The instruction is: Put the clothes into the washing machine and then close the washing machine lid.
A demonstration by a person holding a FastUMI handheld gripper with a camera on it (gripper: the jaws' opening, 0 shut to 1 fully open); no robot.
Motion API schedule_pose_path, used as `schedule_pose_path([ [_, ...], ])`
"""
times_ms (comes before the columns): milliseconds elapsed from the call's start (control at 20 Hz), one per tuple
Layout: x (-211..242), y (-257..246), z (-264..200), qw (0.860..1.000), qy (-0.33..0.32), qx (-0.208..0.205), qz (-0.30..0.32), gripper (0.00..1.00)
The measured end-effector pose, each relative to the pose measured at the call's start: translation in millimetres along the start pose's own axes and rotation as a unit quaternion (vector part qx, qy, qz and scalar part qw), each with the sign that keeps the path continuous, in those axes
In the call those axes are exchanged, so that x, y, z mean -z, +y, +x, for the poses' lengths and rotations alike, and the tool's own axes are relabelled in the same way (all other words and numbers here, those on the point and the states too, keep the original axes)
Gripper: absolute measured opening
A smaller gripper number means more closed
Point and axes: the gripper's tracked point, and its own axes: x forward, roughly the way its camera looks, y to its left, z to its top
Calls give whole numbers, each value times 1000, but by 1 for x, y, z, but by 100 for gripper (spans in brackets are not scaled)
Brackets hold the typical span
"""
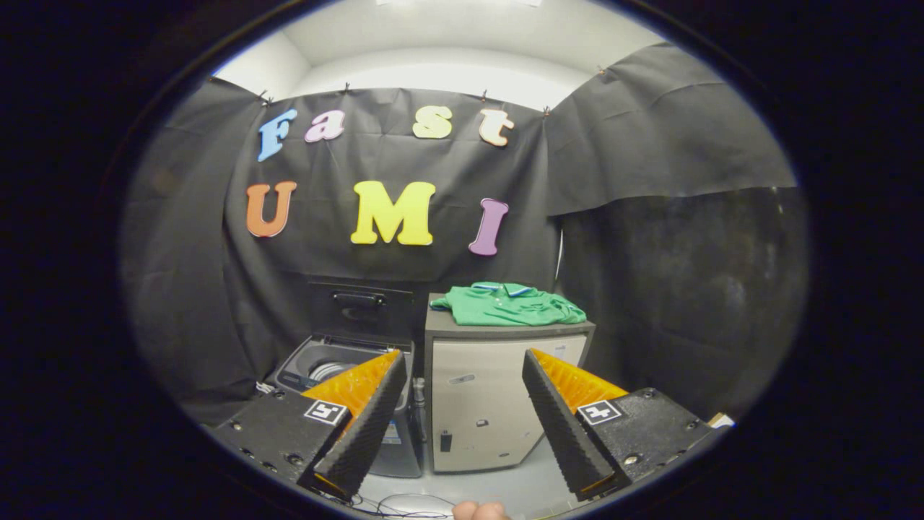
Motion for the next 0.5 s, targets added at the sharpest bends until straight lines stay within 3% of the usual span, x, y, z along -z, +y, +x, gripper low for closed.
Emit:
schedule_pose_path([
  [500, -4, 1, 7, 1000, 0, -2, -2, 100],
])
